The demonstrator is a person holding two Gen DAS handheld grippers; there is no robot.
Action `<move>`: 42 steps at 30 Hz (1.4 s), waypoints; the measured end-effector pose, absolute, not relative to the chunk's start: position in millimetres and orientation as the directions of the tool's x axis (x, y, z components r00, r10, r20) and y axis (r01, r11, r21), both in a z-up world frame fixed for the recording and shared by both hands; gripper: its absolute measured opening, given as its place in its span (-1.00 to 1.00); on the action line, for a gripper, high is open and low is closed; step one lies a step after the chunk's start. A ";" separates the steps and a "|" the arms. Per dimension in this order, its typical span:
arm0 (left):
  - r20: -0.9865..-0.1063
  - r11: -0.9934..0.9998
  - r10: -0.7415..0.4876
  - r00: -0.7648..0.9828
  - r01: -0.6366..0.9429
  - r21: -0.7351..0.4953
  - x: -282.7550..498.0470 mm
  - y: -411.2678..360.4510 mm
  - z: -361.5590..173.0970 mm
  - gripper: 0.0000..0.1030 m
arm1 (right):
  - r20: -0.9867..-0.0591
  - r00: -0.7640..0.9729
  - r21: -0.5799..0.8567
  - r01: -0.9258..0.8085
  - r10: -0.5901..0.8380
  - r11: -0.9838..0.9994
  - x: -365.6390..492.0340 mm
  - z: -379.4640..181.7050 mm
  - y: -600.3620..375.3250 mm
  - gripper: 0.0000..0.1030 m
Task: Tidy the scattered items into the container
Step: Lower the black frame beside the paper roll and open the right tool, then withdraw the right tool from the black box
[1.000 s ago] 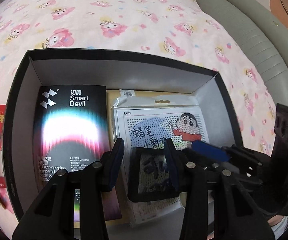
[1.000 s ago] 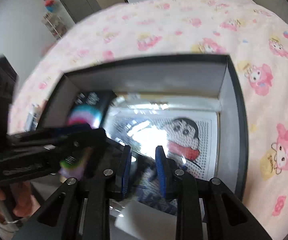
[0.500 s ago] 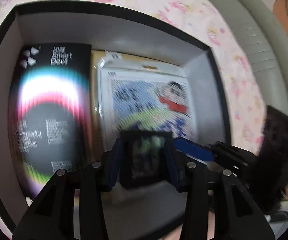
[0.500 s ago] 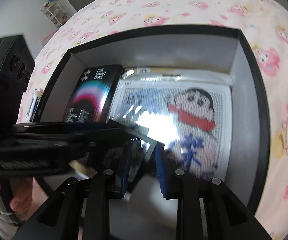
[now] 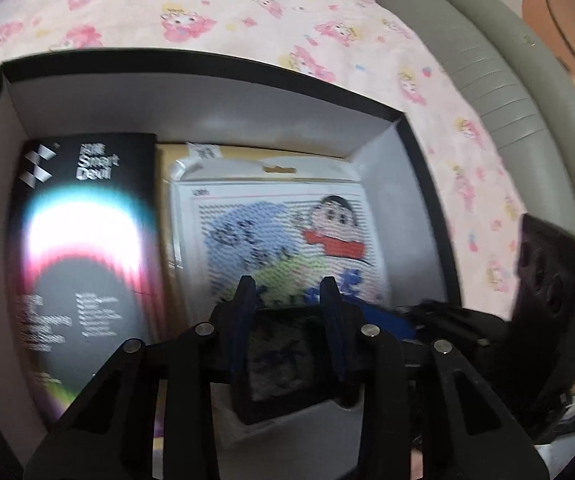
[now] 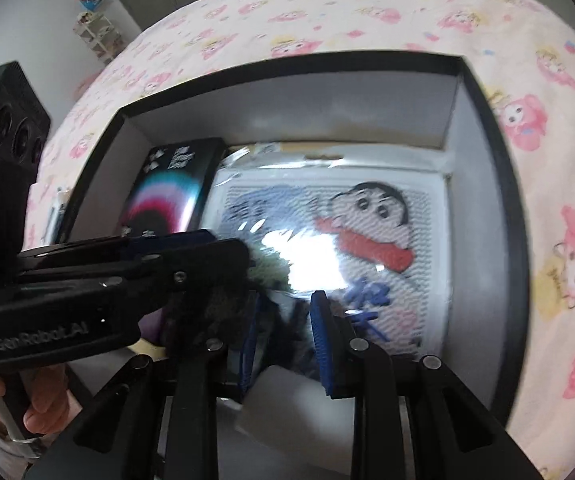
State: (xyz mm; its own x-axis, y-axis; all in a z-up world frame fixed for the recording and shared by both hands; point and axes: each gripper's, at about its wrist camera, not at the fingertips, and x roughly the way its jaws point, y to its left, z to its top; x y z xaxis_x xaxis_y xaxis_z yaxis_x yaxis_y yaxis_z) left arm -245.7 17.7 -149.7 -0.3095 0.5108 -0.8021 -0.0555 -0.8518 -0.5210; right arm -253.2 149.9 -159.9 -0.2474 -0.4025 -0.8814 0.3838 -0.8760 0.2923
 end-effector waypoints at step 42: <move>-0.779 -0.968 0.225 -0.586 -0.047 -0.245 -167.9 -11.7 -11.5 0.56 | -0.842 -0.474 0.073 0.373 -0.258 -0.925 -193.4 -57.6 146.3 -0.19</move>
